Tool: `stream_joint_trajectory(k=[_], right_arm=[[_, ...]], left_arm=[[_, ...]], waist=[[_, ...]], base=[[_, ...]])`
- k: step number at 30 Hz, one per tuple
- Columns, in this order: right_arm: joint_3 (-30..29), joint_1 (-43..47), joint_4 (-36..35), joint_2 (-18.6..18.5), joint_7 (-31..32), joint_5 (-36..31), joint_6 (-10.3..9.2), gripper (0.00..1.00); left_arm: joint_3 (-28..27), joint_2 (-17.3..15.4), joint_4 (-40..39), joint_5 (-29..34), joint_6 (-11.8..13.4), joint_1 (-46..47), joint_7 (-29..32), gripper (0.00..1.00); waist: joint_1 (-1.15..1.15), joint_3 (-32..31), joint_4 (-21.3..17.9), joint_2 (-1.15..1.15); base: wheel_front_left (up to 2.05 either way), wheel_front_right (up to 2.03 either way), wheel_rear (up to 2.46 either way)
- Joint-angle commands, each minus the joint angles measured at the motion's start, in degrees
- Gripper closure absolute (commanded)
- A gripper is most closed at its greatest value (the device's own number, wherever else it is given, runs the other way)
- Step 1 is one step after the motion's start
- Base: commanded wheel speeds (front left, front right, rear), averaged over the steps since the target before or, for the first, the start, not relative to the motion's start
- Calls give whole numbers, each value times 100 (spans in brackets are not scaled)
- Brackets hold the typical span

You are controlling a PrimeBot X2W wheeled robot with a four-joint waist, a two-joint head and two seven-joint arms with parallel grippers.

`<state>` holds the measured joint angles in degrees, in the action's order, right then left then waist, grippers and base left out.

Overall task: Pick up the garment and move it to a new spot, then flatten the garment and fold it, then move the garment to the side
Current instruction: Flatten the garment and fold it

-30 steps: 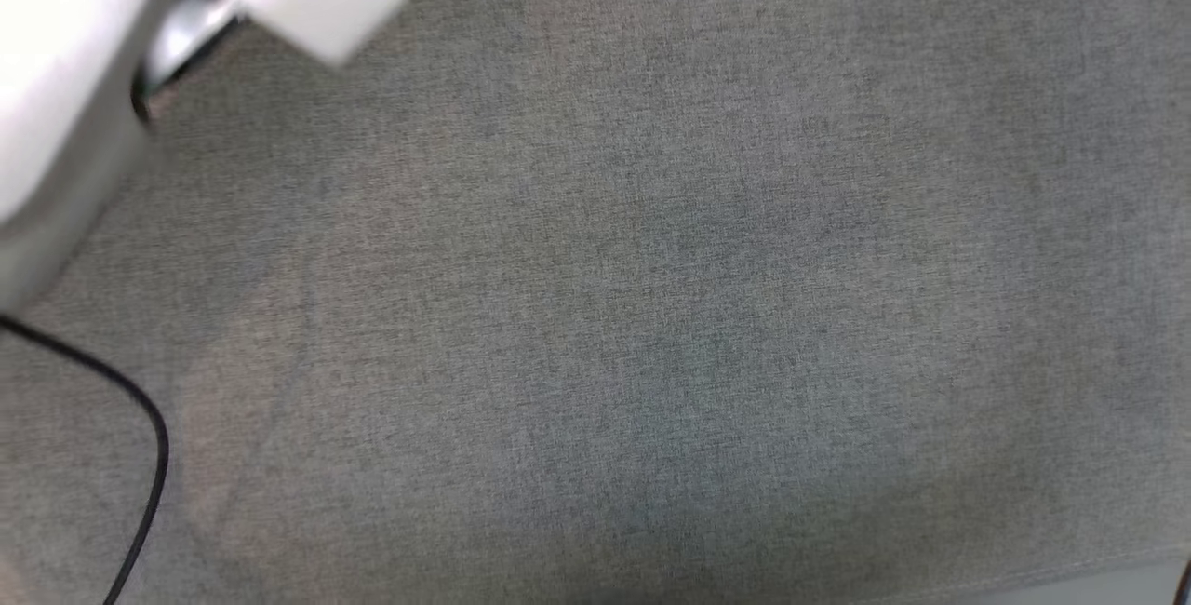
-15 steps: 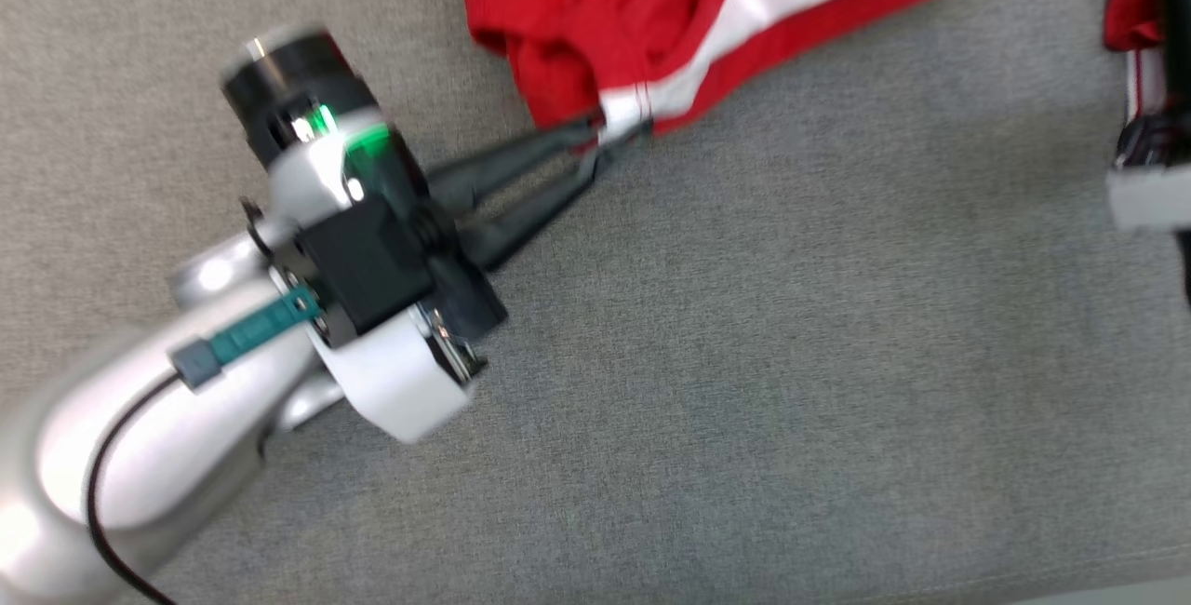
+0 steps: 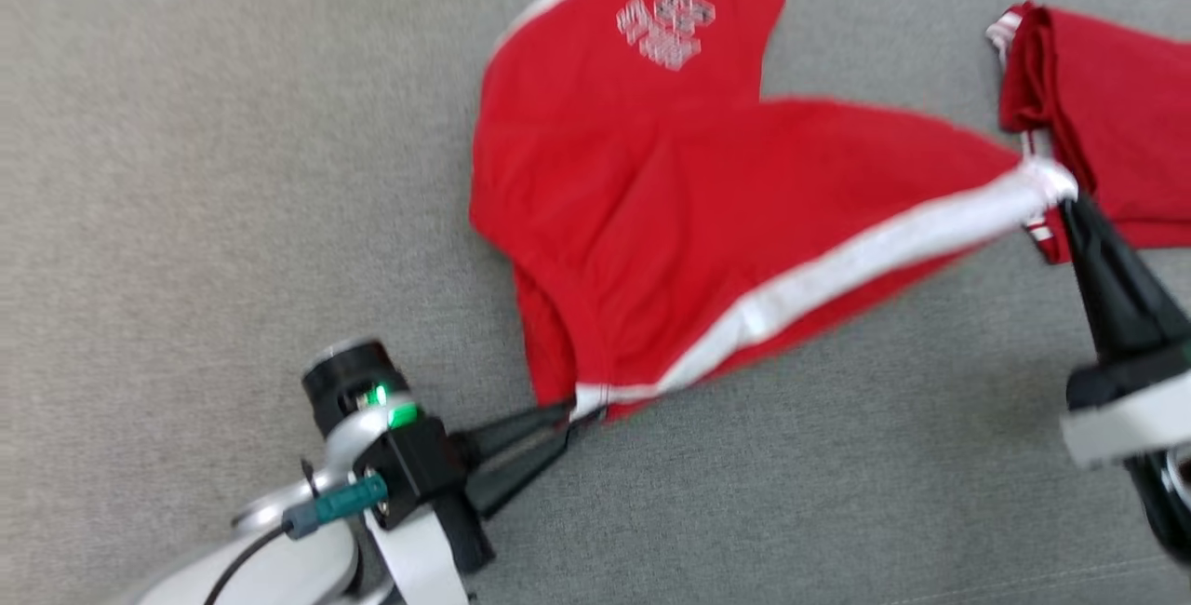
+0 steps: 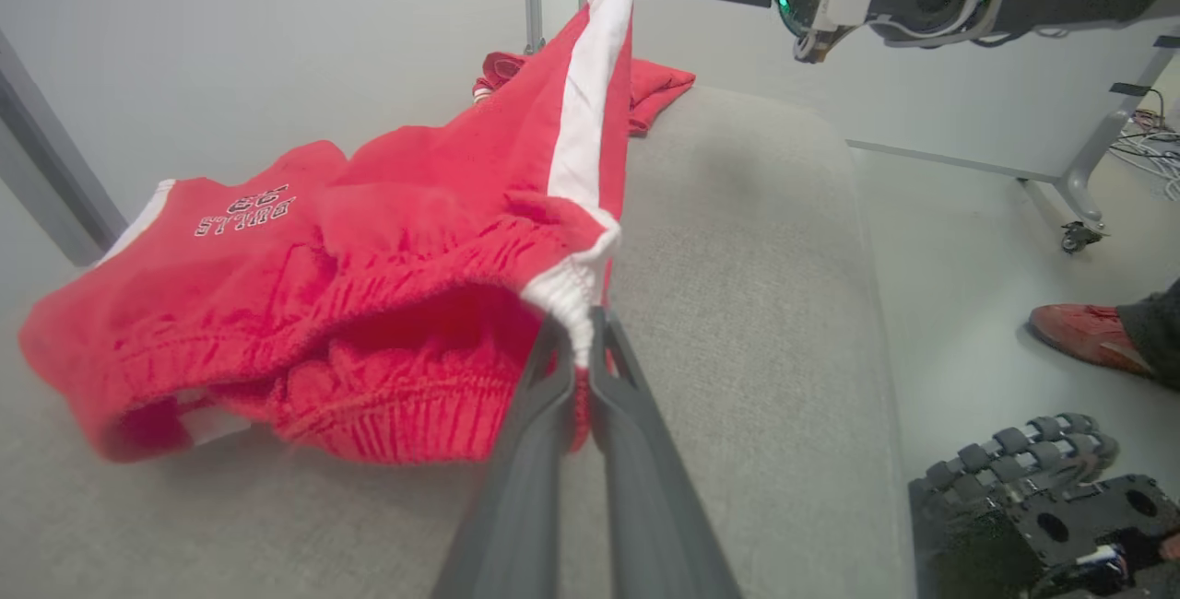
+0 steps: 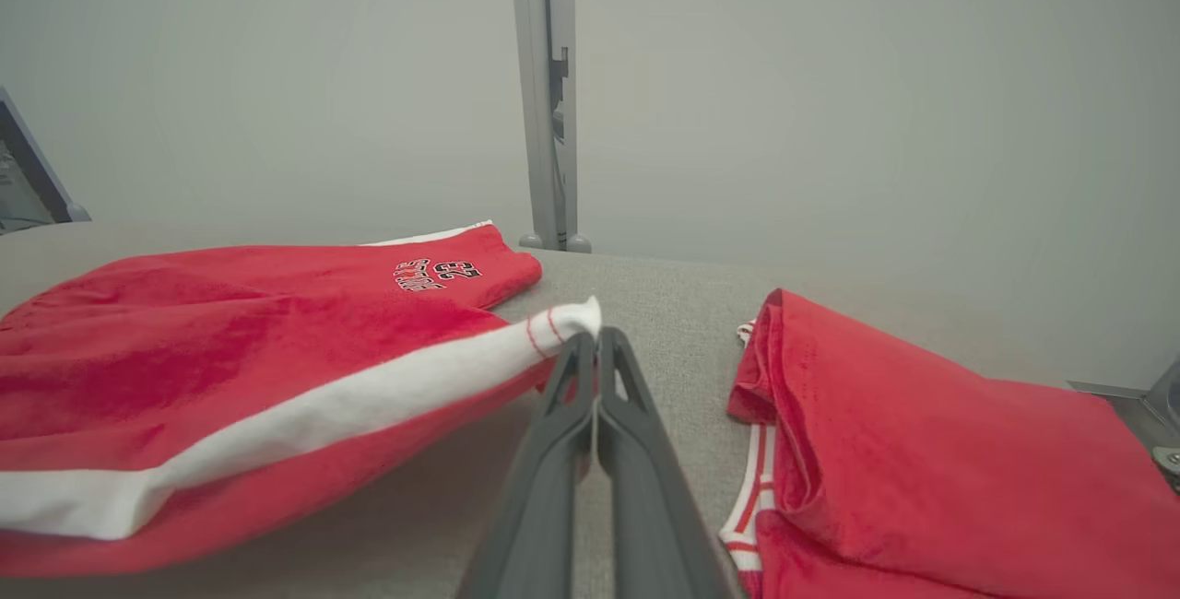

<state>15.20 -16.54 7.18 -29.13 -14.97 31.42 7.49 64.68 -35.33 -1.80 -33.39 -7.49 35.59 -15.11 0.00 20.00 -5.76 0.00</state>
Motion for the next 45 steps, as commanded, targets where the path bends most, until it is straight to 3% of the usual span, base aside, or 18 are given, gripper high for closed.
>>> stream_joint_trajectory(k=[1, 10, 14, 23, 35, 45], right_arm=[[-66, 287, -74, -36, -18, 21, 3, 100], [-469, 1355, -581, -126, -18, 29, 3, 100], [-709, 1316, -467, -112, -19, -114, 3, 100], [-242, -536, 881, 117, 576, -85, 3, 100], [812, -3279, 2888, 163, 758, -218, 2, 100], [1821, -4832, 4164, 231, 335, -322, 2, 100]], left_arm=[[77, -45, 53, -103, 0, -151, 2, 100], [288, -78, -25, -511, 0, -588, 3, 100], [44, 168, -128, -1009, 0, -709, 2, 100], [-438, 1017, 9, -2509, 0, -568, 3, 100], [-1586, 1945, 67, -4114, -1, -624, 4, 100], [-1979, 2467, 508, -4656, -2, -330, 4, 100]], waist=[[0, -305, 36, 0], [0, -571, 154, 0], [0, -559, 230, 0], [0, -271, 549, 0], [0, 425, 1193, 0], [0, 968, 1641, 0]], base=[[0, 0, 0], [0, 0, 0], [0, 0, 0], [0, 0, 0], [0, 0, 0], [0, 0, 0]])
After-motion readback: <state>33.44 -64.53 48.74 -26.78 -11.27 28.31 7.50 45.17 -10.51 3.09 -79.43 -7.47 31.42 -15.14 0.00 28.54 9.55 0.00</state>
